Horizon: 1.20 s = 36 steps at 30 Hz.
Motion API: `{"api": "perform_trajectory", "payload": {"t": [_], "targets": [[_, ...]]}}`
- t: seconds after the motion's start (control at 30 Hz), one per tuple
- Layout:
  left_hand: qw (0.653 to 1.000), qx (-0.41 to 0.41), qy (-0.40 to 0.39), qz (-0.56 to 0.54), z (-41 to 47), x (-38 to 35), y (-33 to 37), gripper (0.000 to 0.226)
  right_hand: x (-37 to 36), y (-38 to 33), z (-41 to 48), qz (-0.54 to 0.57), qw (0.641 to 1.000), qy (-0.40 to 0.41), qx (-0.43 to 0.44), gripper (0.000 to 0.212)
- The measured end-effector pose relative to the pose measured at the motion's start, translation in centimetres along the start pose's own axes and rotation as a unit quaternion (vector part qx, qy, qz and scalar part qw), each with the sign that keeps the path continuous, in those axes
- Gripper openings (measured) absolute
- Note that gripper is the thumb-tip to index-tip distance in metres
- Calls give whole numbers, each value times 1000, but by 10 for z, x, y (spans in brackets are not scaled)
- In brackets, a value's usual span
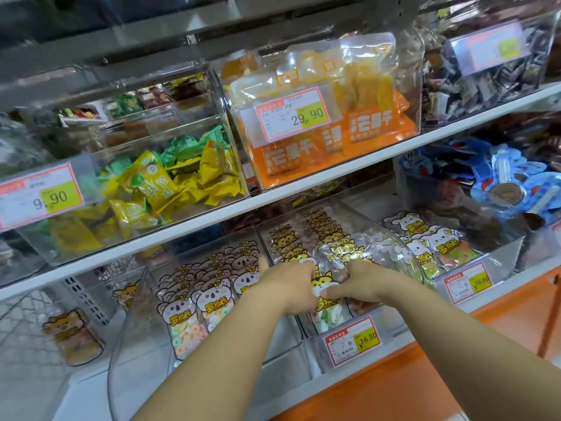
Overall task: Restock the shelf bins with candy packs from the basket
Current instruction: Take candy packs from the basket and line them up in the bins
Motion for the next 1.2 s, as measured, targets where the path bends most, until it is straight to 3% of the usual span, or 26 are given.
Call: {"api": "perform_trajectory", "payload": {"t": [0.23, 0.37, 0.53, 0.67, 0.77, 0.9, 1.2], "targets": [[998, 8, -58, 37, 0, 4, 8, 53, 2, -6, -7, 10, 999, -30, -16, 32], [998, -23, -48, 34, -2, 5, 8, 44, 5, -6, -14, 32, 998, -56, -20, 48], [993, -33, -54, 101, -10, 0, 10, 47, 4, -9, -19, 61, 994, -88, 5, 50], [991, -45, 21, 126, -24, -7, 17, 41, 5, -12, -21, 27, 994, -101, 20, 55], [985, -46, 83, 145, -35, -12, 22, 38, 6, -16, -21, -59, 991, -113, 29, 65], [976, -49, 142, 160, -35, -15, 24, 32, 6, -24, -21, -168, 979, -105, 49, 54], [993, -3, 97, 60, -19, -10, 2, 89, 0, -20, -14, -184, 980, -64, 43, 54]]}}
Point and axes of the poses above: each hand's wrist, its own z-axis towards the middle knuckle, its own x-axis out of the back of the hand, y = z × x, the point moved 6 cm from there along z, towards the middle knuckle, and after that the axes turned 13 degrees about x, right-handed, at the moved point
